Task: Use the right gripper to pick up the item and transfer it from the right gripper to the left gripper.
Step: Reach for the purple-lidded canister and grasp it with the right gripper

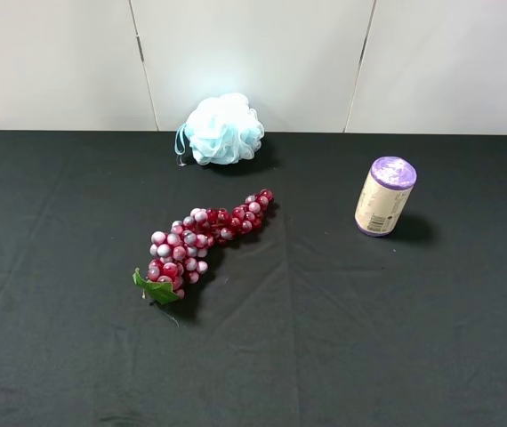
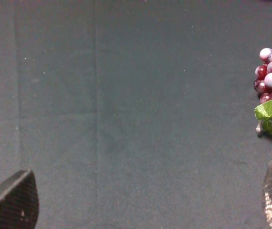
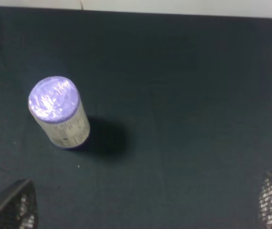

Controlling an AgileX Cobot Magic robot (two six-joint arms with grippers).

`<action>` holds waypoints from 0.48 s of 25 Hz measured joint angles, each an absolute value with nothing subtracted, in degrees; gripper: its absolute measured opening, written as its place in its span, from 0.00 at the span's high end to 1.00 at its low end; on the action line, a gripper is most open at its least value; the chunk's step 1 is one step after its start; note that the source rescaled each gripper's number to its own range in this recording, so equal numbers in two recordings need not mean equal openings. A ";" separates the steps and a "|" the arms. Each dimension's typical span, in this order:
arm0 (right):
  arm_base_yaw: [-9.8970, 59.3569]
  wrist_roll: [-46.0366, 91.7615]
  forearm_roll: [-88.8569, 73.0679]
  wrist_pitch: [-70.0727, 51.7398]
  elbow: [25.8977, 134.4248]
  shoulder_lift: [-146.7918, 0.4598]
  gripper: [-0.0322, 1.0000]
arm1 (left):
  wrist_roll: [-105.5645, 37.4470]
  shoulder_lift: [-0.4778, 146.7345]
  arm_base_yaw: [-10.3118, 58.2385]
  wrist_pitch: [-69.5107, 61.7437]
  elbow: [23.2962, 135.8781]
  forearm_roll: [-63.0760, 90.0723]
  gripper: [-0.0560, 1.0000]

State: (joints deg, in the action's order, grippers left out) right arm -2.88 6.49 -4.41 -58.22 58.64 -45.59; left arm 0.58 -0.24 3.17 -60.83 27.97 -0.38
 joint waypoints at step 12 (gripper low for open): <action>11.53 6.42 -4.55 -65.40 73.22 -70.55 0.00 | 0.58 -0.24 3.17 -60.83 27.97 -0.38 0.17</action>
